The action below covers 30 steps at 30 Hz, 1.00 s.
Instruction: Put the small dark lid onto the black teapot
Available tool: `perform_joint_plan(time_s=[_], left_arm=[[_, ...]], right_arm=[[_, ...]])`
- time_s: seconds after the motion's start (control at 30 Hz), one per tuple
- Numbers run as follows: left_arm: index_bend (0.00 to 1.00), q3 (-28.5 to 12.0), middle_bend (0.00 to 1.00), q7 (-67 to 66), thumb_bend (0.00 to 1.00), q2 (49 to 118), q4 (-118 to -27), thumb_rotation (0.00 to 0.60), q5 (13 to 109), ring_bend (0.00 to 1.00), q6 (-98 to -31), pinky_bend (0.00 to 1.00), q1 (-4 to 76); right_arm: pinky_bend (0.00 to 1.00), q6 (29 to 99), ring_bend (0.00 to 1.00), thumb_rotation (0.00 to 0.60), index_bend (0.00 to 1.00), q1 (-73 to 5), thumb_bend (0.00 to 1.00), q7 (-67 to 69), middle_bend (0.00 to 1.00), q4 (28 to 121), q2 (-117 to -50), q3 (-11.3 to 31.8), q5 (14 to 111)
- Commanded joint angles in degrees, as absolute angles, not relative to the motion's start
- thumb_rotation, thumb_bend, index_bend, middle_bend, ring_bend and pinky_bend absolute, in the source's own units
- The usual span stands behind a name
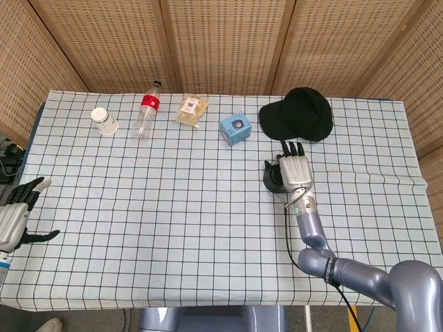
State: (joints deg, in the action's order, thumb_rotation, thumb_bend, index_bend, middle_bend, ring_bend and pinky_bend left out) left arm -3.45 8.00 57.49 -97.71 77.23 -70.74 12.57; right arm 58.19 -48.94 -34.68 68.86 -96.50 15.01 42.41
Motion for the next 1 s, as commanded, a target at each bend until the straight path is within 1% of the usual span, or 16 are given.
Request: perform_joint_plan(time_s=[0.03,0.13,0.27,0.4,0.63,0.7,0.87,0.93,1.0], left_arm=[[0.0,-3.43,0.0,8.08,0.11,57.47,-97.72,0.6,77.21,0.0,-70.59,0.0,12.62],[0.0,-3.35,0.0,8.17,0.11,57.33,-97.81,0.6,77.26,0.0,-70.34,0.0,12.69],[0.0,-3.29,0.0,8.32,0.11,57.07,-97.98,0.6,77.38,0.0,-70.35,0.0,12.63],[0.0,-3.32,0.0,8.64,0.11,56.77,-98.17,0.6,77.42,0.0,-70.43,0.0,12.55],[0.0,-3.05,0.0,8.57,0.11,56.62,-98.56,0.6,78.15,0.0,-70.46,0.0,12.56],[0.0,-2.99,0.0,8.51,0.11,56.58,-98.66,0.6,78.33,0.0,-70.53,0.0,12.54],[0.0,-2.81,0.0,8.38,0.11,56.48,-98.88,0.6,78.72,0.0,-70.55,0.0,12.54],[0.0,-2.72,0.0,8.42,0.11,56.35,-99.03,0.6,78.94,0.0,-70.59,0.0,12.53],[0.0,-2.7,0.0,8.47,0.11,56.27,-99.14,0.6,79.09,0.0,-70.72,0.0,12.48]], right_arm=[[0.0,58.59,0.0,0.6,0.36,-48.92,0.36,-35.14,0.07,69.54,-96.32,15.22,42.56],[0.0,59.16,0.0,0.6,0.31,-48.83,0.33,-35.96,0.06,70.91,-95.85,15.53,42.34],[0.0,59.8,0.0,0.6,0.25,-48.75,0.31,-37.29,0.04,72.51,-95.1,15.94,41.39],[0.0,60.97,0.0,0.6,0.23,-48.14,0.31,-37.84,0.03,74.93,-93.77,16.1,41.21],[0.0,65.32,0.0,0.6,0.22,-45.29,0.31,-37.32,0.01,83.28,-89.47,15.24,43.91],[0.0,65.86,0.0,0.6,0.21,-44.64,0.33,-37.65,0.0,84.98,-88.61,14.68,44.08],[0.0,66.45,0.0,0.6,0.22,-43.56,0.58,-38.85,0.0,87.7,-87.62,13.62,42.86],[0.0,66.58,0.0,0.6,0.22,-43.18,0.64,-38.9,0.0,88.04,-87.79,13.23,42.42],[0.0,66.54,0.0,0.6,0.22,-42.98,0.66,-38.91,0.0,88.02,-88.04,12.94,42.2]])
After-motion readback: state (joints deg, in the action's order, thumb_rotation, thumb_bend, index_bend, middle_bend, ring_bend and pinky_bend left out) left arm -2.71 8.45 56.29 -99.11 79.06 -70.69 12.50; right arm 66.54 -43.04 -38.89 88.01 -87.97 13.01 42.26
